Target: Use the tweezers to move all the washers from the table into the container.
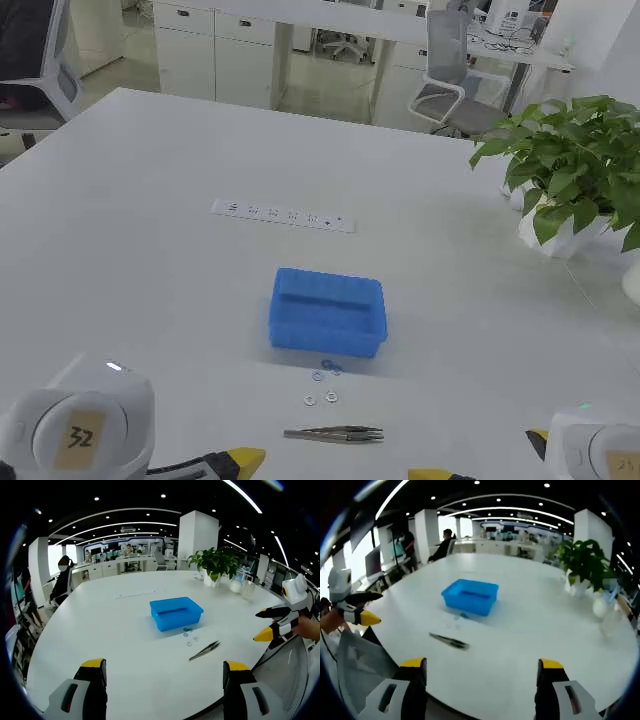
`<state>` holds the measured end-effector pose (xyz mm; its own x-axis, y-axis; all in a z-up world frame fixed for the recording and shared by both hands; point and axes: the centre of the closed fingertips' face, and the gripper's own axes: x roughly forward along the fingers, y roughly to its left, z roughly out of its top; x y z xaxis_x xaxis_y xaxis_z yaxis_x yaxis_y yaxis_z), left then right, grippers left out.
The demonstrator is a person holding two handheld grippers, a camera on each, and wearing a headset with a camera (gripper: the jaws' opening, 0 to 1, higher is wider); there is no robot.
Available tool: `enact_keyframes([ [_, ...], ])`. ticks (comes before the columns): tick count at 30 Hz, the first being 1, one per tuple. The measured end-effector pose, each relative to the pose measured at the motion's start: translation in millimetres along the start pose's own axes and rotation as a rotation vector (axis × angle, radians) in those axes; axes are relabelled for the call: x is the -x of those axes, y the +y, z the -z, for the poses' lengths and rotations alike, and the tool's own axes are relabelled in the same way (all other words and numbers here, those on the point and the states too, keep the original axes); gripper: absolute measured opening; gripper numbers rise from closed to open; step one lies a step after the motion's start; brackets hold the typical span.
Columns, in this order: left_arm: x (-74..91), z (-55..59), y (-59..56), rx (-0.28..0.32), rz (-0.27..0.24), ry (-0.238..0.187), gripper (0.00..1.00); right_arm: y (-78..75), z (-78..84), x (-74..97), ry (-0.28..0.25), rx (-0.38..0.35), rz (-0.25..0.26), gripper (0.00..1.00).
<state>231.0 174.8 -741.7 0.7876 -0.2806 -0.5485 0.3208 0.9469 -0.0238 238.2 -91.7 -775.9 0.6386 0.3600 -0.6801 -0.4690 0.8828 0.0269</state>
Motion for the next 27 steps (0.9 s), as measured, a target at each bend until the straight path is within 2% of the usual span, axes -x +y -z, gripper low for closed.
enact_keyframes([
  [11,1.8,3.0,1.6,0.006,-0.004,0.007,0.98,-3.2,-2.5,1.9,-0.014,-0.014,0.0,0.9],
  [27,1.2,4.1,1.0,-0.008,0.001,0.015,0.98,-0.6,-1.7,2.2,-0.006,0.005,0.003,0.9],
])
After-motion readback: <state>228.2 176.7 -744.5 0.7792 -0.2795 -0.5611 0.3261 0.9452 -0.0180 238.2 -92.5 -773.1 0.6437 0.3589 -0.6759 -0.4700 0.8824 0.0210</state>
